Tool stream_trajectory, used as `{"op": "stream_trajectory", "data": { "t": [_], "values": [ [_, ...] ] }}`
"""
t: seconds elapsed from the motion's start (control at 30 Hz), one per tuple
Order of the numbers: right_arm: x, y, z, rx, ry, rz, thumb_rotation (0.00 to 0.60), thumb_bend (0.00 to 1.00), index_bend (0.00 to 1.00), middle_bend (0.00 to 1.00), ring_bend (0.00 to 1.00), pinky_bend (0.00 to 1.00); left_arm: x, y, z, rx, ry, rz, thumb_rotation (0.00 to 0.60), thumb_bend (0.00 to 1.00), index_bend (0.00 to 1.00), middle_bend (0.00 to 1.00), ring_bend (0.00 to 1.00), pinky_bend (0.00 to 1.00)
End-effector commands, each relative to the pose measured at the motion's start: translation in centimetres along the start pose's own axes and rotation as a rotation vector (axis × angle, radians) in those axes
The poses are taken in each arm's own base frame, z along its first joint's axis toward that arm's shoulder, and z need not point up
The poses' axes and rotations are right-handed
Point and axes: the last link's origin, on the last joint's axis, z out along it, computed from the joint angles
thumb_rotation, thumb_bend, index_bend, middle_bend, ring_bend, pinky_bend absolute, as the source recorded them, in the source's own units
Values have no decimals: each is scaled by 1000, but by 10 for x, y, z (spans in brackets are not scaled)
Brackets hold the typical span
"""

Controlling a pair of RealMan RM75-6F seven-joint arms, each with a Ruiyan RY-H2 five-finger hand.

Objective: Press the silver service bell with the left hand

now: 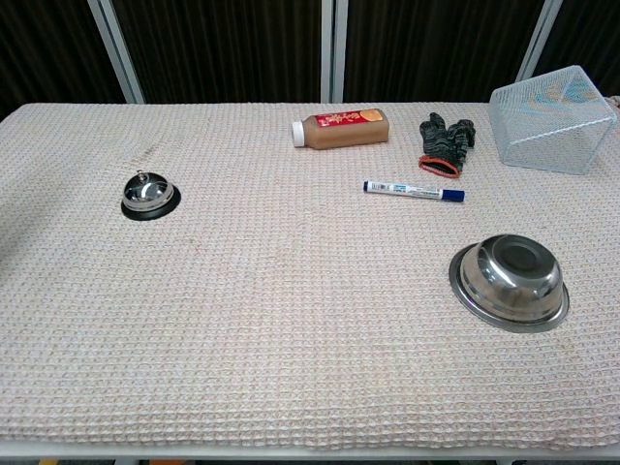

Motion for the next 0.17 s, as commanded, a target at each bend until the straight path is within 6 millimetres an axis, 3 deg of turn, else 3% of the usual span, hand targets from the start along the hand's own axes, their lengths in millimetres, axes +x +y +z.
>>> {"op": "stream_trajectory", "data": {
  "t": [0.03, 0.17],
  "values": [
    [-1, -2, -1, 5, 1, 5, 600, 230, 0, 0, 0, 0, 7, -9, -29, 8, -36, 24, 56, 0, 0, 0, 0, 0],
    [-2, -3, -1, 9, 2, 1, 600, 231, 0, 0, 0, 0, 12, -14, -47, 1, -66, 21, 66, 0, 0, 0, 0, 0]
  ]
}}
